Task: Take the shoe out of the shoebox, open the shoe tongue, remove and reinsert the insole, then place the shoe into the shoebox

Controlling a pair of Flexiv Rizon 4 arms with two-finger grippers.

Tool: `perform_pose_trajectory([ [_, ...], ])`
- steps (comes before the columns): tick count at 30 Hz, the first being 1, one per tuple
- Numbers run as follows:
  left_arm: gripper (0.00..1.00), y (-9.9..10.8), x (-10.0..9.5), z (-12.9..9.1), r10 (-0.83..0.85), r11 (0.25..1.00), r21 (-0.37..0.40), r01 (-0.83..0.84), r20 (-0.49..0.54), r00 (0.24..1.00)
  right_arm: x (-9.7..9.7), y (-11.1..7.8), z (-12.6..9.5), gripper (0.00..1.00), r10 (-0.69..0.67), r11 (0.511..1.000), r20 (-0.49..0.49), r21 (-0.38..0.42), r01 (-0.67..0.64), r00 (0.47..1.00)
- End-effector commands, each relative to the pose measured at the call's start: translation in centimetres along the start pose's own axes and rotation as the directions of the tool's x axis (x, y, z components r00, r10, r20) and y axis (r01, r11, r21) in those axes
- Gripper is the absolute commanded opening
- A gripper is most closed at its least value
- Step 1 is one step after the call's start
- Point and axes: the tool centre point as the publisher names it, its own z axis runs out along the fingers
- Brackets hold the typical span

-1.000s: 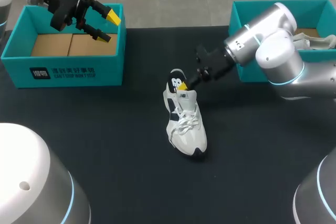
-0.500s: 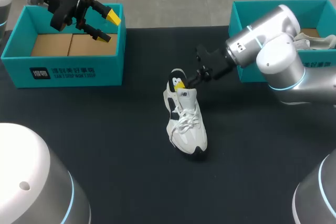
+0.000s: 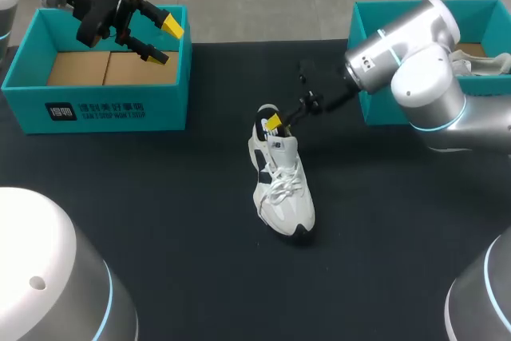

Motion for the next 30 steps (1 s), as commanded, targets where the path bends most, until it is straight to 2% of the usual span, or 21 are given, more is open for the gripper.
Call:
perform_pose_trajectory([
  [1,1.0,0.0,0.0,-0.1,0.001,1.0,0.002,-0.001,-0.002,1.0,-0.1,0.3,0.2,0.08,-0.003,1.0,0.012,-0.003,0.003,1.0],
  [2,1.0,0.0,0.0,-0.1,0.001,1.0,0.002,-0.001,-0.002,1.0,-0.2,0.4,0.3,0.0,-0.004,1.0,0.013,-0.002,0.004,1.0],
  [8,1.0,0.0,0.0,-0.1,0.001,1.0,0.002,-0.001,-0.002,1.0,-0.5,0.0,0.5,0.0,-0.004,1.0,0.015,0.018,0.004,1.0],
  [21,1.0,0.0,0.0,-0.1,0.001,1.0,0.002,-0.001,-0.002,1.0,-0.5,-2.1,0.8,0.0,0.031,0.998,0.021,0.058,-0.032,0.999],
  [25,1.0,0.0,0.0,-0.1,0.001,1.0,0.002,-0.001,-0.002,1.0,-0.5,-1.9,0.6,0.0,0.023,0.998,0.03,0.053,-0.025,0.999],
  [27,1.0,0.0,0.0,-0.1,0.001,1.0,0.002,-0.001,-0.002,1.0,-0.2,-1.5,0.4,0.29,0.008,0.999,0.038,0.053,-0.01,0.999],
  [29,1.0,0.0,0.0,-0.1,0.001,1.0,0.002,-0.001,-0.002,1.0,0.1,-1.2,0.2,0.47,-0.008,0.998,0.047,0.061,0.005,0.999],
  [30,1.0,0.0,0.0,-0.1,0.001,1.0,0.002,-0.001,-0.002,1.0,0.2,-1.1,0.1,0.48,-0.012,0.998,0.05,0.064,0.009,0.999],
])
